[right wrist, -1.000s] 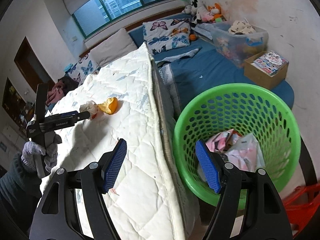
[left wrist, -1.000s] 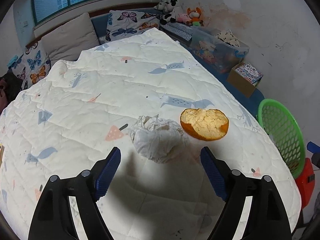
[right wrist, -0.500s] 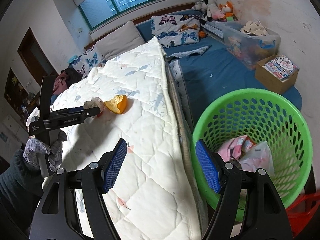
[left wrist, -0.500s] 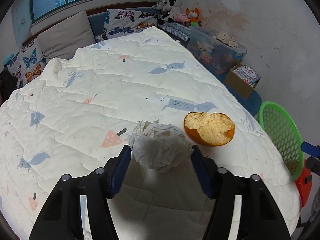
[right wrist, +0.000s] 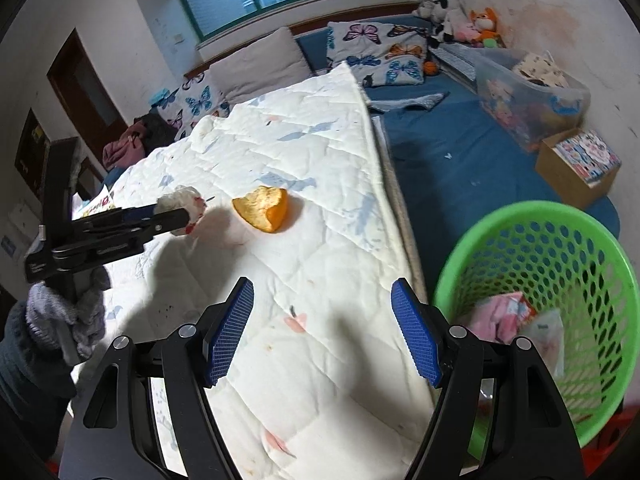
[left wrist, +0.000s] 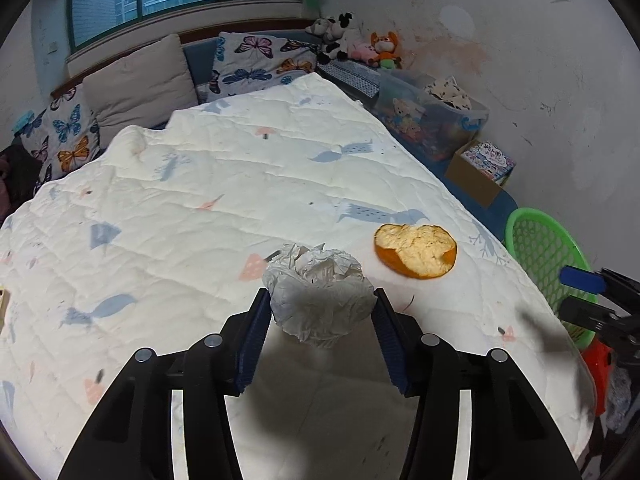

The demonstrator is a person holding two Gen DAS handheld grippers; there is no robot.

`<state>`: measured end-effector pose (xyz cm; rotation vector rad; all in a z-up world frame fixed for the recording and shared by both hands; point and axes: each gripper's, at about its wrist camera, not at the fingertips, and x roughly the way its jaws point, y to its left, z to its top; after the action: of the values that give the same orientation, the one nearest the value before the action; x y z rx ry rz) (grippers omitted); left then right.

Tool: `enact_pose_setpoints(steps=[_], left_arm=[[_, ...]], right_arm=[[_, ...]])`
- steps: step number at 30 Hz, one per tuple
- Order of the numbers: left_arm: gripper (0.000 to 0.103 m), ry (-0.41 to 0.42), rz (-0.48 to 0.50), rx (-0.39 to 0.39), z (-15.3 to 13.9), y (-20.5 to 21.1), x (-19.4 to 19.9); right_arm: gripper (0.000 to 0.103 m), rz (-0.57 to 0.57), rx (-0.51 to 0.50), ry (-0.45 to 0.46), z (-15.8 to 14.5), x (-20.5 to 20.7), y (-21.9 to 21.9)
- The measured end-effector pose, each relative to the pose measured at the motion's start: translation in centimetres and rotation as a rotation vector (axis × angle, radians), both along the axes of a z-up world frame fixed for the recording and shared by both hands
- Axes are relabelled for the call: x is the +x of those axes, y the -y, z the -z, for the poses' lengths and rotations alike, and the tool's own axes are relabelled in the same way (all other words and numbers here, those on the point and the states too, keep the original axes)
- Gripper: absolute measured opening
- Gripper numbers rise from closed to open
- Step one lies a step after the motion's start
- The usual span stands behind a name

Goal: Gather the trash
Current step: 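Grasp the orange peel with the right tool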

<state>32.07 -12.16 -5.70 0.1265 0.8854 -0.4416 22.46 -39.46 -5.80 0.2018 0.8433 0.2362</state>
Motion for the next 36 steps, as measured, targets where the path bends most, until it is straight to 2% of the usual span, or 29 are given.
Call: enact_pose_setpoints(steps=[5, 14, 36], left_arm=[[0.050, 0.017, -0.021, 0.006, -1.0, -2.3, -1.4], [0.050, 0.044, -0.043, -0.030, -2.9, -5.8, -3.7], [0.050, 0.039, -0.064, -0.059, -2.8, -8.8, -5.9]], right_arm=[[0.071, -0.044, -0.048, -0.002, 0.1, 2.0, -2.7], [0.069, -0.079, -0.105, -0.006, 1.0, 5.5, -6.7], [0.061, -0.059, -0.220, -0.049, 4.1, 10.6, -9.9]])
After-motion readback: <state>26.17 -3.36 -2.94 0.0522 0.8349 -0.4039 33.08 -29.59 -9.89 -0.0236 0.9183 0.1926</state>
